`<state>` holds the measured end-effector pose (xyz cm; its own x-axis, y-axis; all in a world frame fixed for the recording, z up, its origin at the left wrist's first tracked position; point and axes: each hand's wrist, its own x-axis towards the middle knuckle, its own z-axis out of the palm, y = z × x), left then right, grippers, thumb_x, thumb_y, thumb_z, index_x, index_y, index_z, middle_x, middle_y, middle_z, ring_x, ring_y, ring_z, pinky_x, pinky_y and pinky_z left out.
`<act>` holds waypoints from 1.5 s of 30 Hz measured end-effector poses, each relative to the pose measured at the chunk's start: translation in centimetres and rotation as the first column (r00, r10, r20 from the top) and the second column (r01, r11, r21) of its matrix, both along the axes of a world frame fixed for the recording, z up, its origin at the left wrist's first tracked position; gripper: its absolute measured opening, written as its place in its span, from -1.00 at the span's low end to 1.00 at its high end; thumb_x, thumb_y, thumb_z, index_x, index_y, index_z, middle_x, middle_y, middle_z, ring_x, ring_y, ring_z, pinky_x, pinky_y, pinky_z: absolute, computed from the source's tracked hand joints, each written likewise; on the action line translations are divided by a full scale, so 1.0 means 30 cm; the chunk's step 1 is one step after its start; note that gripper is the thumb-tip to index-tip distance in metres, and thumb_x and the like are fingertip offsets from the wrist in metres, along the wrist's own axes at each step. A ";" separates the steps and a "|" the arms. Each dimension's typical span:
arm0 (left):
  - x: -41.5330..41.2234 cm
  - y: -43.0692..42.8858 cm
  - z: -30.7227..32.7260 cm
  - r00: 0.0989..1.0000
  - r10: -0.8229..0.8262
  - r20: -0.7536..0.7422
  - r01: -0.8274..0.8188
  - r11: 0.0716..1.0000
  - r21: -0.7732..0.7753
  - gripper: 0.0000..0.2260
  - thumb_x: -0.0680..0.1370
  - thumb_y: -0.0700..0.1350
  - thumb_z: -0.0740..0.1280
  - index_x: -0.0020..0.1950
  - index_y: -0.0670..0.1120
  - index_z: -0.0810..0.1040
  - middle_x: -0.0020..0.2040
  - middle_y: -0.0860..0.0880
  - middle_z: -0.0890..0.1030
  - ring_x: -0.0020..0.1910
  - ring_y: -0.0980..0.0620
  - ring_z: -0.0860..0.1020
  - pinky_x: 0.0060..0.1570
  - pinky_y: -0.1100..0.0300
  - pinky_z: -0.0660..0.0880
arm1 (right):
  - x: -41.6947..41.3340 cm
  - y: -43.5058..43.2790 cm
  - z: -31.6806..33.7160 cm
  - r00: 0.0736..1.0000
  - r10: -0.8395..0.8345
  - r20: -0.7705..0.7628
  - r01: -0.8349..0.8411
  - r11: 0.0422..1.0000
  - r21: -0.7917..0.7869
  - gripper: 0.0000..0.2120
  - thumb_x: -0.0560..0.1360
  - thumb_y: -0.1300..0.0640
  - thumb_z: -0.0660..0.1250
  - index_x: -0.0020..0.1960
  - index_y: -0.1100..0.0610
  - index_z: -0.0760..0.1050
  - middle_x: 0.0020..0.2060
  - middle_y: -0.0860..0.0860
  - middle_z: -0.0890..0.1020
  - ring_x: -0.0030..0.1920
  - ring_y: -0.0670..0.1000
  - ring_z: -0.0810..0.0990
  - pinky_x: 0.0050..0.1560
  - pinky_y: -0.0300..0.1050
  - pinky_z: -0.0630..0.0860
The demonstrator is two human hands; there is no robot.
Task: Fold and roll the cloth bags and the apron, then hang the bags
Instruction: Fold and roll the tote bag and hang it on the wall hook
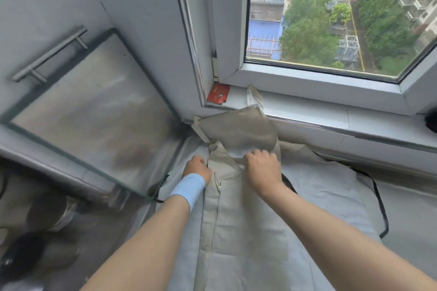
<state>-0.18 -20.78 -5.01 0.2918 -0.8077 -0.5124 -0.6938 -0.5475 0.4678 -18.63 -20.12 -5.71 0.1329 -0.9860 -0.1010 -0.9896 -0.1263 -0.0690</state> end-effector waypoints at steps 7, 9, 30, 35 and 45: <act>0.065 -0.021 -0.016 0.991 -0.109 -0.081 0.118 0.987 0.107 -0.86 0.52 -0.10 0.24 0.04 -0.02 0.54 0.03 -0.09 0.55 -0.05 -0.14 0.51 0.07 0.15 0.44 | 0.251 -0.249 0.056 0.909 -0.271 0.316 0.202 0.951 0.233 -0.69 0.56 -0.10 0.21 -0.15 0.13 0.47 -0.19 0.05 0.57 -0.19 0.14 0.52 -0.22 -0.11 0.38; 0.069 -0.027 -0.028 0.987 -0.086 -0.137 0.099 0.990 0.098 -0.84 0.51 -0.09 0.25 -0.27 -0.05 0.42 -0.24 -0.07 0.48 -0.27 -0.10 0.42 -0.06 0.11 0.50 | 0.273 -0.287 0.035 0.857 -0.366 0.362 0.247 0.909 0.336 -0.60 0.54 -0.15 0.30 -0.23 0.17 0.42 -0.31 0.01 0.52 -0.28 0.10 0.50 -0.27 -0.12 0.38; 0.097 0.086 -0.019 0.940 -0.159 -0.303 0.112 0.980 -0.165 -0.90 0.45 -0.09 0.34 -0.17 0.14 0.55 -0.20 0.15 0.62 -0.21 0.17 0.57 -0.26 0.33 0.44 | 0.312 -0.274 0.057 0.606 -0.569 0.557 0.360 0.820 0.446 -0.76 0.38 0.07 0.41 -0.39 0.14 0.46 -0.48 -0.02 0.51 -0.43 0.02 0.48 -0.48 -0.22 0.31; 0.123 0.072 -0.012 0.965 -0.032 -0.260 -0.010 0.987 -0.161 -0.77 0.50 -0.16 0.29 0.13 0.05 0.50 -0.08 0.04 0.64 -0.11 0.03 0.60 -0.06 0.20 0.53 | 0.291 -0.252 0.085 0.288 -0.524 0.801 0.344 0.838 0.424 -0.86 0.50 0.10 0.34 -0.15 0.08 0.66 -0.26 -0.01 0.68 -0.33 0.03 0.63 -0.23 -0.07 0.65; 0.070 0.329 -0.079 0.803 -0.571 0.170 0.596 0.767 -0.236 -0.73 0.50 -0.01 0.28 0.20 0.12 0.53 0.28 0.08 0.43 0.34 0.03 0.35 0.24 0.15 0.36 | 0.121 0.394 -0.050 0.895 -0.047 0.444 0.106 0.988 -0.108 -0.84 0.40 0.28 0.33 -0.09 0.10 0.61 -0.09 0.02 0.58 -0.05 0.16 0.56 -0.13 0.03 0.45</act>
<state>1.91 -10.91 -7.36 -0.2491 -0.9358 -0.2494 -0.8815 0.1124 0.4587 -14.99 -8.29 -7.21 0.0583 -0.9954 0.0760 -0.8687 -0.0881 -0.4873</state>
